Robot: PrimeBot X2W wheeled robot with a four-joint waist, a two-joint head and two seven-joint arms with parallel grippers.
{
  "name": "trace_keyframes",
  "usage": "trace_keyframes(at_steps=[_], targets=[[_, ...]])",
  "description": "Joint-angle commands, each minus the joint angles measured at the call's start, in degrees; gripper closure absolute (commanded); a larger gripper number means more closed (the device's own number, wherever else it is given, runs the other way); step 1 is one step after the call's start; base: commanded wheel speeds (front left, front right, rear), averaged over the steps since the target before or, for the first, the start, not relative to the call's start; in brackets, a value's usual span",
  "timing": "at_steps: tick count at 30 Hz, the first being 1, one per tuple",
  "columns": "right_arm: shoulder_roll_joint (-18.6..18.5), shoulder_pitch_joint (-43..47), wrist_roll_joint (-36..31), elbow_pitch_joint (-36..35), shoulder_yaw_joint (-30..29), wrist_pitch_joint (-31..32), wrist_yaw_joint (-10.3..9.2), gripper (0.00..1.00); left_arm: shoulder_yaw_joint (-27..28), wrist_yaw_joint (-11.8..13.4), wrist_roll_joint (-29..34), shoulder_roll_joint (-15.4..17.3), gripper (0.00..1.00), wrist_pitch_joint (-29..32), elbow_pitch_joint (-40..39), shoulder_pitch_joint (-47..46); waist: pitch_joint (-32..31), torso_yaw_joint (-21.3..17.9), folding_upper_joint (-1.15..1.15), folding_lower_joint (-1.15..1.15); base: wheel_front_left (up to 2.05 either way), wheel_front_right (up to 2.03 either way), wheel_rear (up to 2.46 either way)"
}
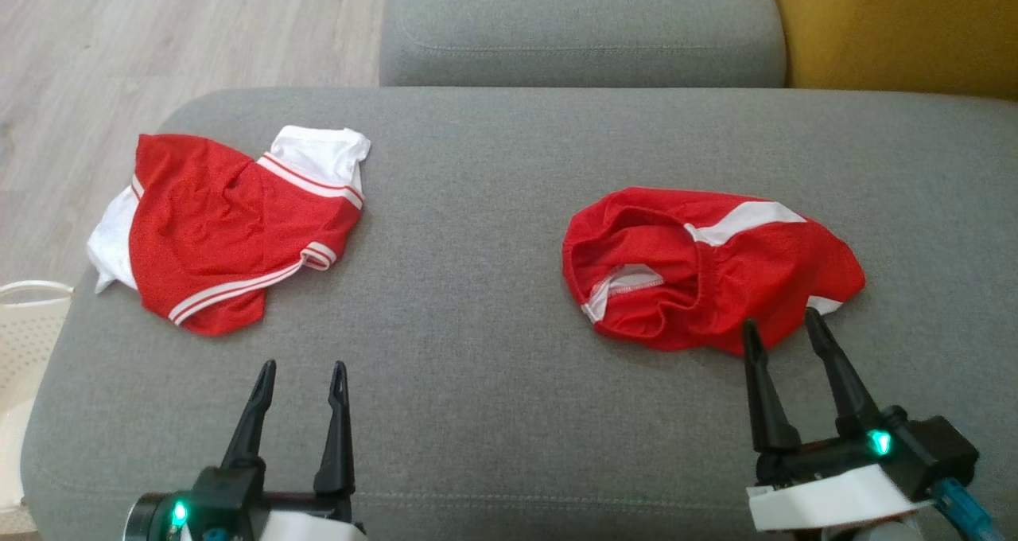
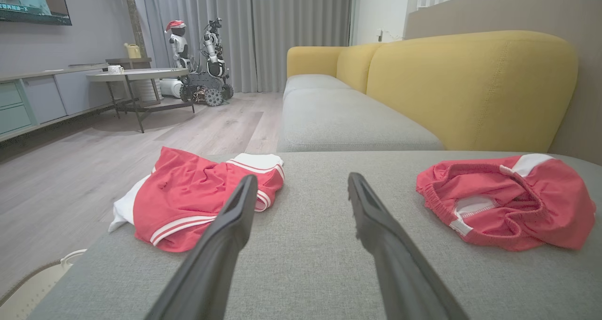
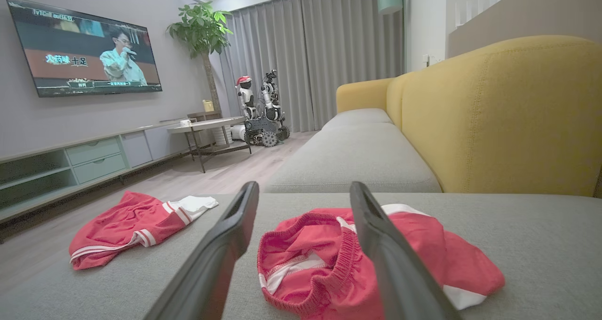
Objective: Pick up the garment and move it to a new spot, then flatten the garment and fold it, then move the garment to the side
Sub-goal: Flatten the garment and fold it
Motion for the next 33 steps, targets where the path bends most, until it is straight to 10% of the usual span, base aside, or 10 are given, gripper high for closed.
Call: trace_keyframes(at_steps=[1, 19, 33], targets=[[-0.06, -1.74, 0.18, -2.07, 0.81, -0.24, 0.36, 0.00, 1.32, 0.02, 0.06, -0.46, 0.00, -0.70, -1.79, -3.11, 0.36, -0.24, 0.00, 0.00, 0.00, 0.00, 0.00], [-0.06, -8.42, -1.38, -7.49, -7.48, -0.24, 0.36, 0.00, -9.81, -8.21, -6.91, -0.47, 0.00, -0.70, 4.90, -21.77, 13.38, -6.42, 0.00, 0.00, 0.00, 0.00, 0.00], [-0.06, -15.24, 0.63, -10.47, -7.02, -0.24, 0.36, 0.00, -28.78, -11.47, -24.29, -0.47, 0.00, 5.78, 22.92, -48.56, 25.28, -13.06, 0.00, 0.00, 0.00, 0.00, 0.00]])
